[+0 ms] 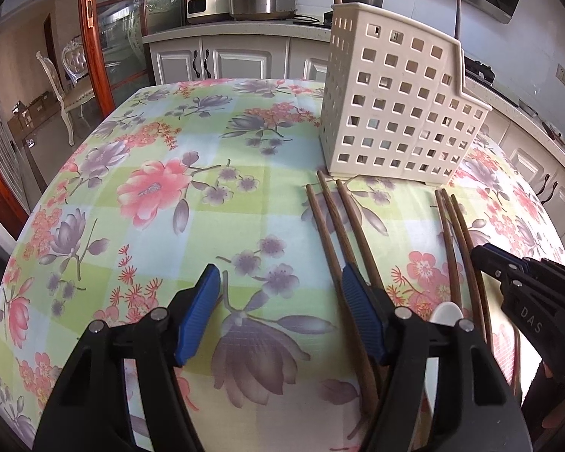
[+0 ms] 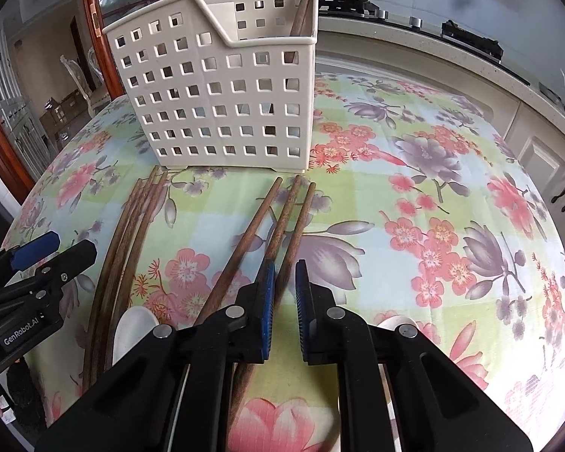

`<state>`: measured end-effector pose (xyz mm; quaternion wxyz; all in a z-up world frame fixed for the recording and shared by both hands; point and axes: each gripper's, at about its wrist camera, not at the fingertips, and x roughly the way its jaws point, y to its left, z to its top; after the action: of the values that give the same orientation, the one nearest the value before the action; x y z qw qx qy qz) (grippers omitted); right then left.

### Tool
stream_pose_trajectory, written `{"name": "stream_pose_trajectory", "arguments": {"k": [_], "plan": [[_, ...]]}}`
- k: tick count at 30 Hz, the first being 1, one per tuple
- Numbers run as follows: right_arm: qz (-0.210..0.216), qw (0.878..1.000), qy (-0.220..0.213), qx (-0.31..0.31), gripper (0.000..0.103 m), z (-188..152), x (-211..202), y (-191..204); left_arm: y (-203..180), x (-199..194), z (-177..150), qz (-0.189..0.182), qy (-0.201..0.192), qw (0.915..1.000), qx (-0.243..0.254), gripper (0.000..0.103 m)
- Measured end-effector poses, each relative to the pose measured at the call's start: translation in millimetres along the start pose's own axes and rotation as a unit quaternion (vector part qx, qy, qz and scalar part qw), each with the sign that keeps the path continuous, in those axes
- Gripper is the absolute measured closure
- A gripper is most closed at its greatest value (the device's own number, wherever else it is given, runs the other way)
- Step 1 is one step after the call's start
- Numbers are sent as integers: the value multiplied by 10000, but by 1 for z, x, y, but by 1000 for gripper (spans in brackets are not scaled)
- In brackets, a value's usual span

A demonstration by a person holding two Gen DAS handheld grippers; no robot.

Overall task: Organize utensils
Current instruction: 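Lower the right gripper and grasp another brown chopstick on the table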

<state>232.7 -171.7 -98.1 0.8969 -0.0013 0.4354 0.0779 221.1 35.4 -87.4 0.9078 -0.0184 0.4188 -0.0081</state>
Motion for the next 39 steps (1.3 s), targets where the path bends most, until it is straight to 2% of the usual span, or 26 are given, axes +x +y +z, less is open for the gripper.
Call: {"name": "stream_pose_trajectory", "arguments": {"k": [5,13,17,21,22,31,39], "plan": [[-30,10000,3,-6,92,1,2,-1,-2,4,0,0,56,10000,23,42],[1,9999,99,-54,92,4,4,-1,-12,16,6,-37,202,9997,108,54],[7,9998,140,-122,92,5,5,-1,-19,21,9,131,208,9995,217,61],[-34,9997,149,-197,92,6,5,1,-26,21,9,154,207,9990,366,91],[-46,9996,148,-218,92,6,6,2,-28,21,9,139,205,9989,401,94],[54,10000,41,-53,96,7,2,-2,-22,18,8,-82,142,9995,254,97],[260,9980,-557,133,96,13,-29,-6,-8,-5,13,-96,-190,9998,45,97]]}}
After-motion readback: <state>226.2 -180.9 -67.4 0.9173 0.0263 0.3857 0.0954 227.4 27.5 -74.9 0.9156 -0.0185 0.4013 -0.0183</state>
